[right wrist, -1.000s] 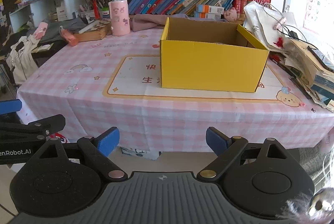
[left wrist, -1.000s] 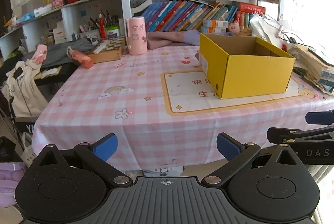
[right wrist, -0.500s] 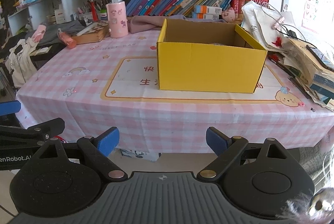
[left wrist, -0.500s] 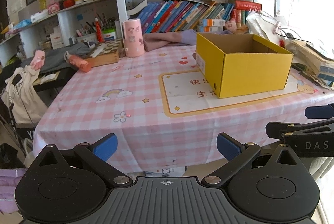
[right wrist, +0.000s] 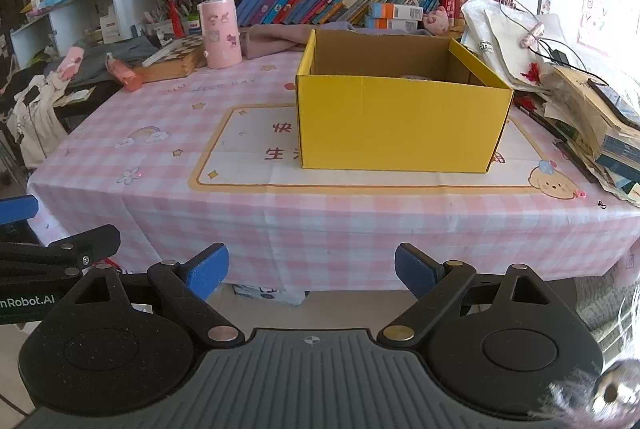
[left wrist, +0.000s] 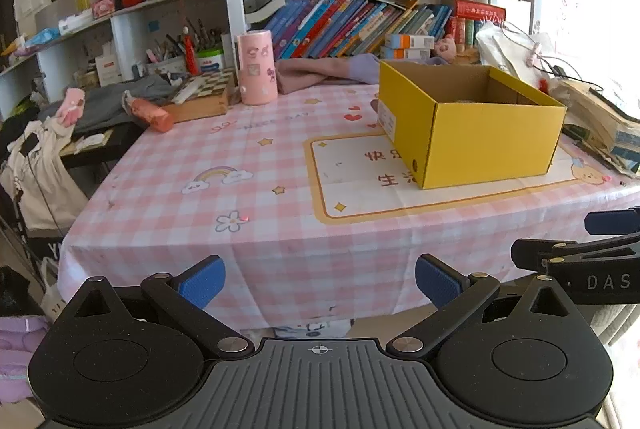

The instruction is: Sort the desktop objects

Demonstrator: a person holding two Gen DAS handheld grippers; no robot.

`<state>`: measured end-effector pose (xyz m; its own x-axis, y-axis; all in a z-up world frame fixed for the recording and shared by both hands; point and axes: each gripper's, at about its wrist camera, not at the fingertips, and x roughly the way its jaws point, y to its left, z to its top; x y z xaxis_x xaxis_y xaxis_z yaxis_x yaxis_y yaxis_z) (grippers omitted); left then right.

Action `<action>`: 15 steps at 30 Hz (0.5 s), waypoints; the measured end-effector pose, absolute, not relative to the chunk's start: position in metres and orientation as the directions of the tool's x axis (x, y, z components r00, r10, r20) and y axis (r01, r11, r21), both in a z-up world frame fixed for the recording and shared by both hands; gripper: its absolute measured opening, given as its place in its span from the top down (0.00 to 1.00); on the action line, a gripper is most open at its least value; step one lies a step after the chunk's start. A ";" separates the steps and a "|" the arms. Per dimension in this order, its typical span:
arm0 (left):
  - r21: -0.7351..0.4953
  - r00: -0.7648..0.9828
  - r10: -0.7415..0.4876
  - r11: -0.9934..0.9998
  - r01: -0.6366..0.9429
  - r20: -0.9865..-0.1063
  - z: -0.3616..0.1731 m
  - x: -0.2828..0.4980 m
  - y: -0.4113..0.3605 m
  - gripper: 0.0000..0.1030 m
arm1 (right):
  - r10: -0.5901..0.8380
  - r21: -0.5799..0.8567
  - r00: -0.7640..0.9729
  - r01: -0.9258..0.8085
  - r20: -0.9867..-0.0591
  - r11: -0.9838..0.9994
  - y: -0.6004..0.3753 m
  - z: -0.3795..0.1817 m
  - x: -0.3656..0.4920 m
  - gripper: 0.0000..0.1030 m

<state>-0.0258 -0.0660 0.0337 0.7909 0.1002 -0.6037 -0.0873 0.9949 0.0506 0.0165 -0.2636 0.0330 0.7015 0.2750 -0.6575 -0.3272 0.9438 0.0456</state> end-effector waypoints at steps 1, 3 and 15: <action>0.048 0.790 0.099 0.995 -0.088 -0.605 0.034 -0.025 -0.065 0.00 | 0.275 0.044 0.700 -0.328 -0.659 0.944 -0.263 0.033 0.017 0.13; 0.043 0.789 0.097 0.995 -0.090 -0.607 0.033 -0.024 -0.064 0.00 | 0.274 0.042 0.699 -0.330 -0.660 0.943 -0.262 0.032 0.019 0.13; 0.011 0.787 0.081 0.996 -0.094 -0.611 0.032 -0.021 -0.059 0.00 | 0.273 0.034 0.694 -0.337 -0.666 0.941 -0.261 0.032 0.023 0.13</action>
